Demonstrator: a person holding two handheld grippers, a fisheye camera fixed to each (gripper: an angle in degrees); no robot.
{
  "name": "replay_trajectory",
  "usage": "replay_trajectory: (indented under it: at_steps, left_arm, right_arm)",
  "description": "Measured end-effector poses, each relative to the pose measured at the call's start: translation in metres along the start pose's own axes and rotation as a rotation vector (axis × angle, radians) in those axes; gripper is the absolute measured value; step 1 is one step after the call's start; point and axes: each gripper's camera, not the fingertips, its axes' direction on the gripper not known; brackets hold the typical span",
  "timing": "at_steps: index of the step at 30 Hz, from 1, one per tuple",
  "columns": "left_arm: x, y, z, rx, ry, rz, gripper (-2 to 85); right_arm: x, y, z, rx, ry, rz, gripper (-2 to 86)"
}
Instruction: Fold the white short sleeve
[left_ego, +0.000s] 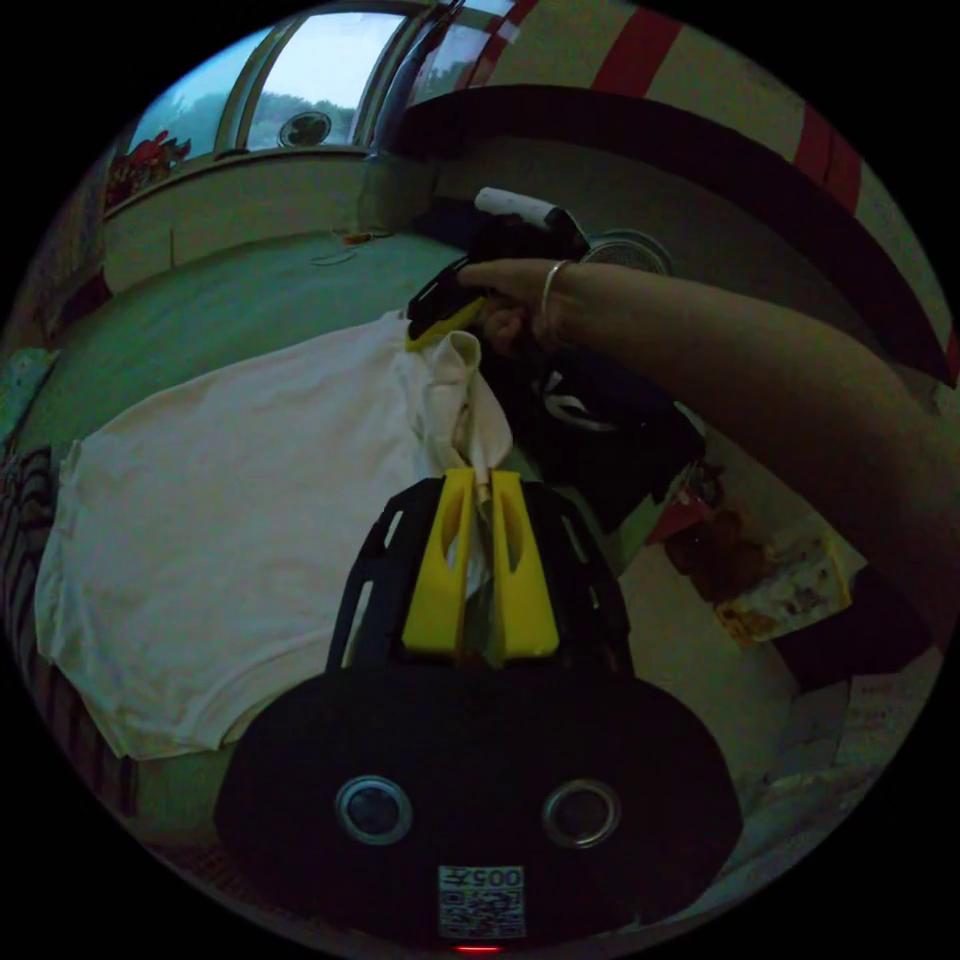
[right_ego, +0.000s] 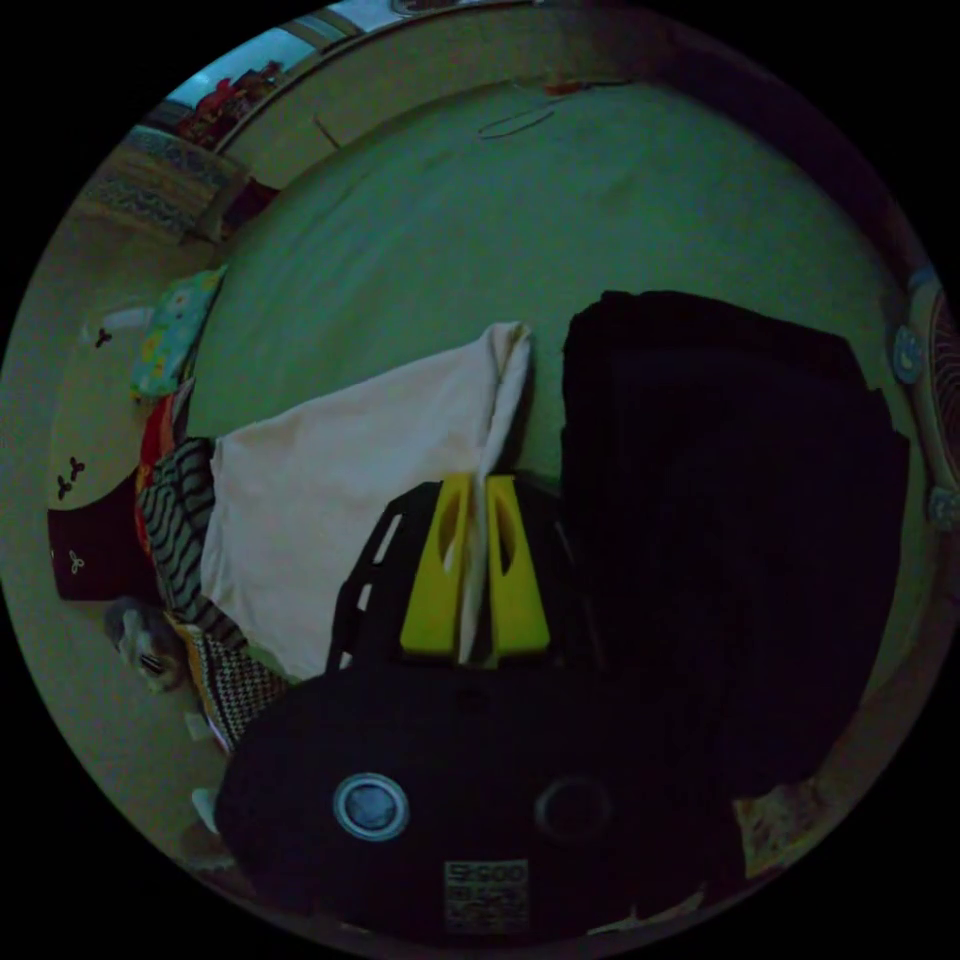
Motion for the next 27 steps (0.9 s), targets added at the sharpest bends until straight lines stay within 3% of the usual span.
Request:
replay_trajectory:
  at_steps: [12,22,27]
  left_arm:
    - [-0.044,0.028,-0.017,0.048,-0.213,-0.167,14.7]
    - [-0.132,0.044,-0.003,0.007,0.049,-0.173,23.1]
    - [-0.156,0.046,-0.001,-0.049,0.094,-0.175,20.5]
  right_arm:
    - [-0.036,-0.048,0.01,0.015,0.043,-0.043,0.5]
    - [-0.064,-0.077,0.029,0.0,0.037,-0.065,0.7]
    - [-0.079,-0.084,0.033,0.003,0.014,-0.072,0.5]
